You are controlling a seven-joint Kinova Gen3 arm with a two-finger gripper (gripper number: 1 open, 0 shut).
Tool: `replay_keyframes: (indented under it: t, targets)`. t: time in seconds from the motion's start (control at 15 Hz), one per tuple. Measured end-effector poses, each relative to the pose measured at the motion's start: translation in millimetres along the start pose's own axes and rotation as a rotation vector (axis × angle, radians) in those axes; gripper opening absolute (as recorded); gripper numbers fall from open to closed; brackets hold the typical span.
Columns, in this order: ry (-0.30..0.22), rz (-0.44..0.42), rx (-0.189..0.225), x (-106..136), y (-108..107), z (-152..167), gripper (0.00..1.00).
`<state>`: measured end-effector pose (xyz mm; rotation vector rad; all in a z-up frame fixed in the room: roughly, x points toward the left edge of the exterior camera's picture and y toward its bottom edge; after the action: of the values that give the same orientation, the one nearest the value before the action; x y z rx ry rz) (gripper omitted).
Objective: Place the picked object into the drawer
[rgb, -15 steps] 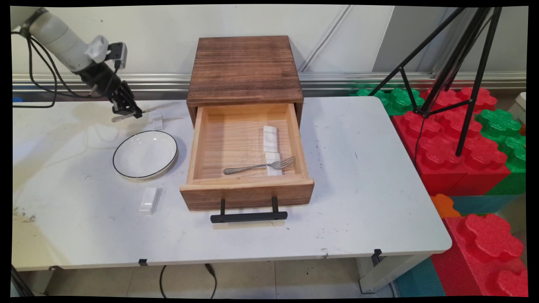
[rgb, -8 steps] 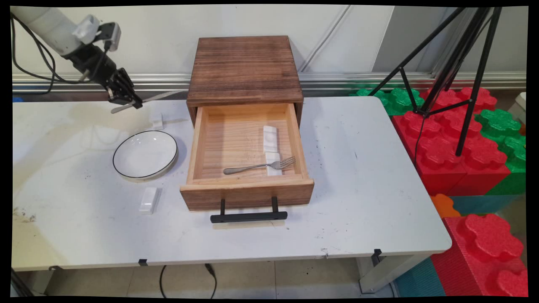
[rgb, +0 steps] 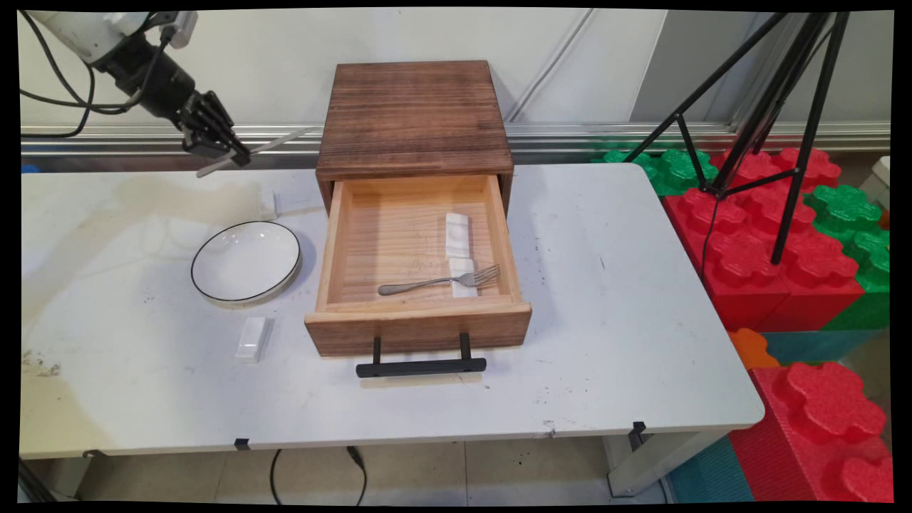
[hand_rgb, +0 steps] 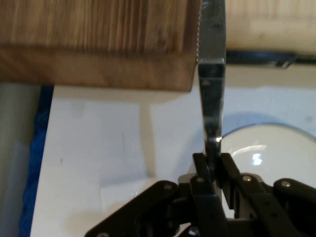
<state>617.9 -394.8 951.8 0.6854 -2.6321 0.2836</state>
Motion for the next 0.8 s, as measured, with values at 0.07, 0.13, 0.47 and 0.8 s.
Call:
replay_keyframes:
  t: [0.07, 0.13, 0.47, 0.8]
  targets:
    - [0.019, 0.005, -0.007, 8.1, 3.0, -1.1, 0.00]
    - [0.036, 0.008, -0.012, 15.0, 5.6, -1.5, 0.00]
    - [0.101, 0.012, -0.016, 55.4, 15.5, 15.0, 0.00]
    - [0.107, 0.016, -0.012, 78.5, 19.9, 44.0, 0.00]
